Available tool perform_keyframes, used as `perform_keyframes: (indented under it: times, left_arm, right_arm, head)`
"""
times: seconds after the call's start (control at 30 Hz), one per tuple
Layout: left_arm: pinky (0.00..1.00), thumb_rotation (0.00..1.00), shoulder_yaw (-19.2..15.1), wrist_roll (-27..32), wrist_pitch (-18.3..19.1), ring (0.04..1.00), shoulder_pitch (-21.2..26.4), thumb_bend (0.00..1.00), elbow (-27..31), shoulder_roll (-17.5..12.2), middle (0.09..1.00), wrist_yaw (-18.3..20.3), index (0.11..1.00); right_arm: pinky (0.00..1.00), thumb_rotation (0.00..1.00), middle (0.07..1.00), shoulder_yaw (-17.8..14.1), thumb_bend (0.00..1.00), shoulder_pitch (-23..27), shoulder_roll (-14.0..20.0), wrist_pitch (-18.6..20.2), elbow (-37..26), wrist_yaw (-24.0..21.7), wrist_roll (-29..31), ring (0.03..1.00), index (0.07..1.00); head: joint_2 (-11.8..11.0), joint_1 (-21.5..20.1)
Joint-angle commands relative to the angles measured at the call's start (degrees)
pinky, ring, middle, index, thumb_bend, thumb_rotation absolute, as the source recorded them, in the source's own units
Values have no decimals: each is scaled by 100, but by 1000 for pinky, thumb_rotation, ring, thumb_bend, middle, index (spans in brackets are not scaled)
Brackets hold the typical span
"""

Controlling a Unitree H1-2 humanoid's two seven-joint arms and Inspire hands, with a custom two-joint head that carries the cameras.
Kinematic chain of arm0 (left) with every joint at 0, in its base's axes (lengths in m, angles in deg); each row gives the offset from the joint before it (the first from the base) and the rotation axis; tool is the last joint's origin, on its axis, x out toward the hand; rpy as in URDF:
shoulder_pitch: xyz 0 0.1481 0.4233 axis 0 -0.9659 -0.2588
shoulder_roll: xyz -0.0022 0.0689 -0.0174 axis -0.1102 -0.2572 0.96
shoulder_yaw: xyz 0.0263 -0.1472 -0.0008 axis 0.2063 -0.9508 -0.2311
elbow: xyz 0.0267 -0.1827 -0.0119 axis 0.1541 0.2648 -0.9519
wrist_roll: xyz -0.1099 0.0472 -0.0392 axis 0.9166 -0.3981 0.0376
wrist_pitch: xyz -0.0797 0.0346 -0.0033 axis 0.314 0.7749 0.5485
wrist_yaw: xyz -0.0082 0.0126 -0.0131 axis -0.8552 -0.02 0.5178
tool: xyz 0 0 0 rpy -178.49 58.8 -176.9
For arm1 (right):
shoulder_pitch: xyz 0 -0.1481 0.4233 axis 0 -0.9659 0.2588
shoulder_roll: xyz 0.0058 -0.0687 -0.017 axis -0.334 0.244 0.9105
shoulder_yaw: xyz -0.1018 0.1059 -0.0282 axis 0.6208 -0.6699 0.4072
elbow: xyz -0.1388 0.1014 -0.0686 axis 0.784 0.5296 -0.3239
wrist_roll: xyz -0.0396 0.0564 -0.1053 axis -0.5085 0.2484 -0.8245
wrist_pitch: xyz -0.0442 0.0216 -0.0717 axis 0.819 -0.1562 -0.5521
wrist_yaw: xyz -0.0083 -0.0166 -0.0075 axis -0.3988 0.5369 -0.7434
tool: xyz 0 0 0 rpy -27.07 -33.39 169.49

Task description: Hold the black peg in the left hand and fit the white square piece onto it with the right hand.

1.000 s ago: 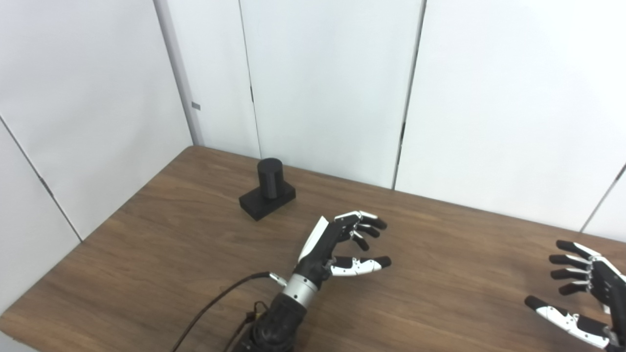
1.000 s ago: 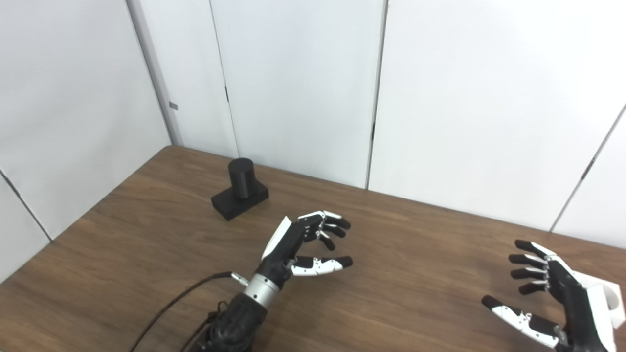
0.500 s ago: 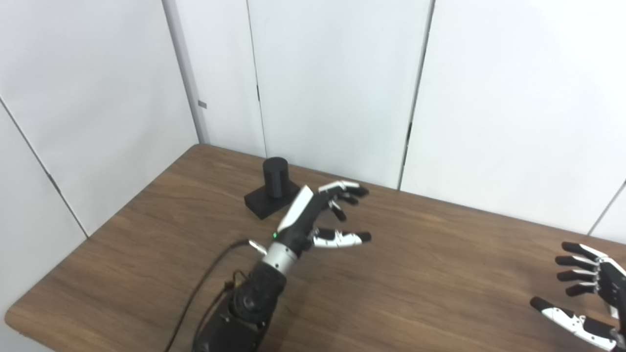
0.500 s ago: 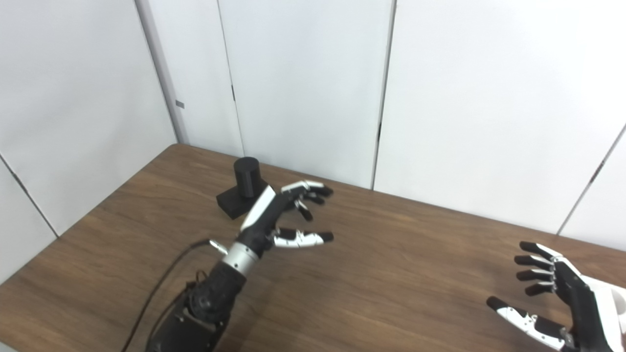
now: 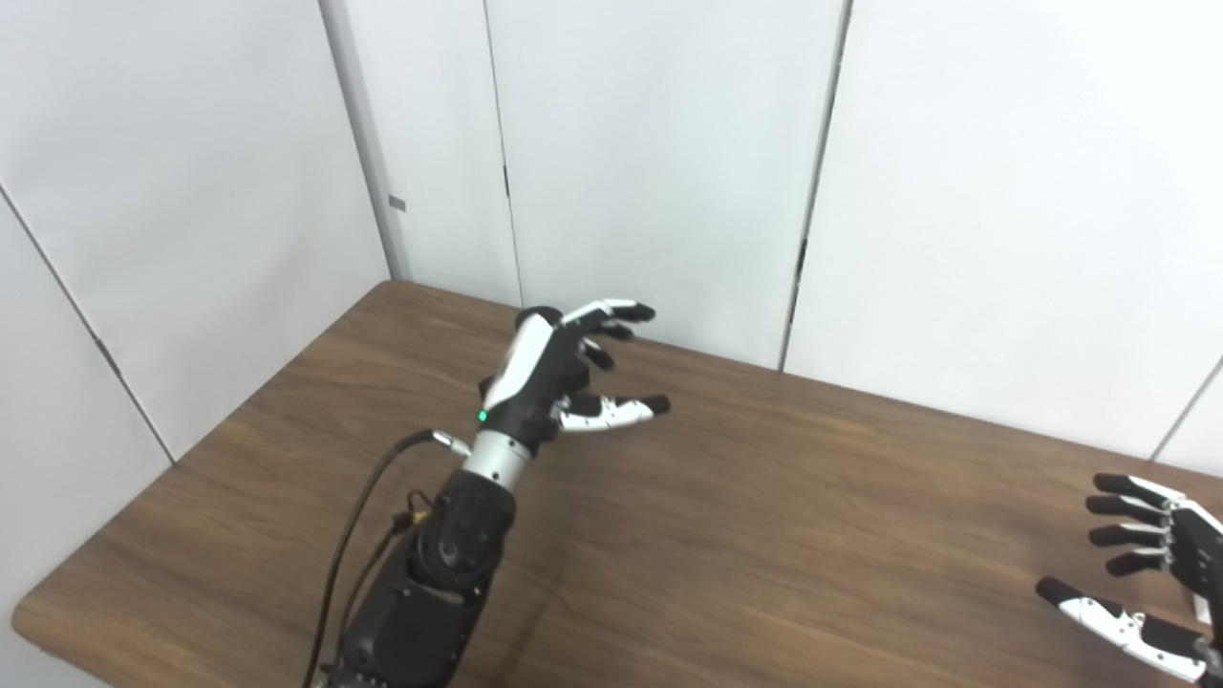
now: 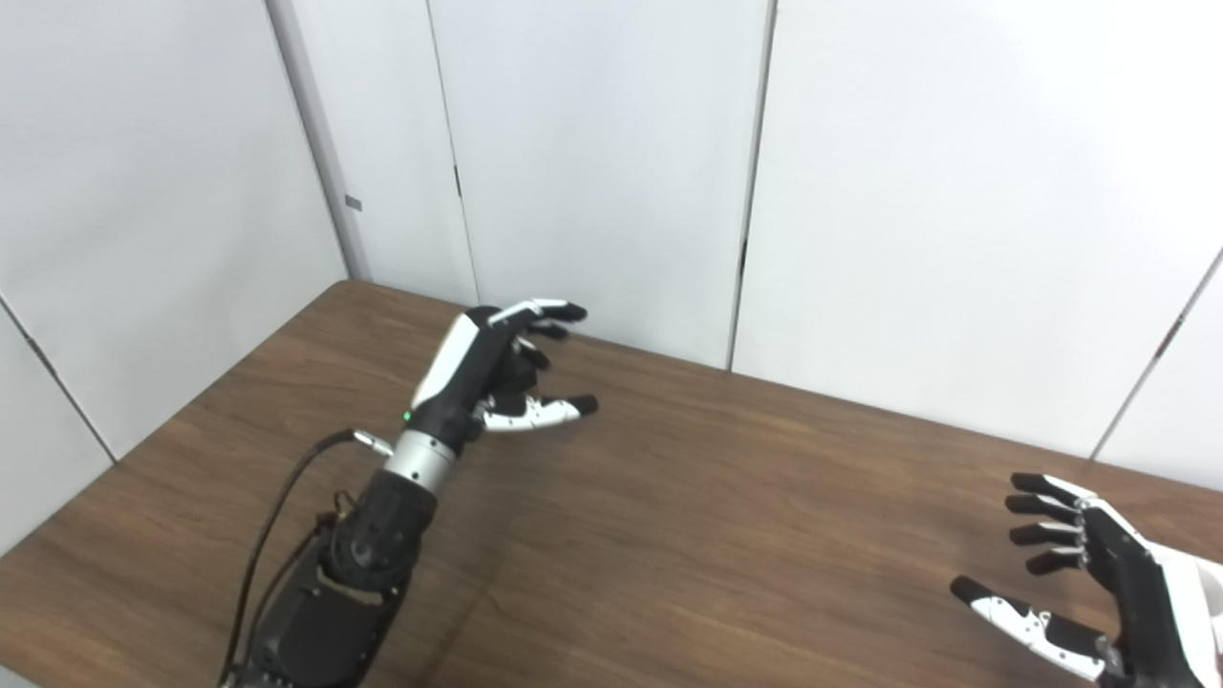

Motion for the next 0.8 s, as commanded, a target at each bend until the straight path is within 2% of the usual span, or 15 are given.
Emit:
perform_keyframes:
  times: [0.0, 0.2, 0.3, 0.53, 0.67, 0.77]
  left_arm:
    - [621, 129, -122, -85, 122, 804, 338, 822, 211, -159, 817, -165, 710]
    - [702, 162, -223, -283, 394, 825, 493, 809, 147, -411, 833, -246, 714]
    - [748, 188, -244, -345, 365, 842, 535, 798, 62, -553, 845, -288, 731]
    - [811, 241, -294, -613, 805, 875, 560, 829, 169, -677, 871, -404, 774]
    - [815, 302, -229, -1058, 1142, 914, 623, 897, 152, -761, 903, -535, 805]
    - [846, 373, -82, -1552, 1686, 959, 682, 952, 217, -919, 930, -378, 833]
  right_arm:
    - [475, 0, 679, -29, 573, 228, 36, -72, -203, 43, -37, 593, 722]
    - [476, 0, 673, -25, 580, 258, 19, -78, -207, 85, -80, 596, 716]
    - [479, 0, 673, -32, 577, 272, 15, -59, -194, 73, -59, 599, 717]
    - [479, 0, 677, -33, 575, 278, 4, -36, -208, 78, -51, 599, 720]
    - [476, 0, 677, -20, 570, 251, -5, 14, -302, 62, -70, 598, 718]
    - [481, 0, 681, -24, 565, 234, -21, 93, -354, 52, -61, 605, 726]
  head:
    - [1, -7]
    - [-13, 14]
    - [-22, 12]
    - [-9, 23]
    - [6, 34]
    - [9, 43]
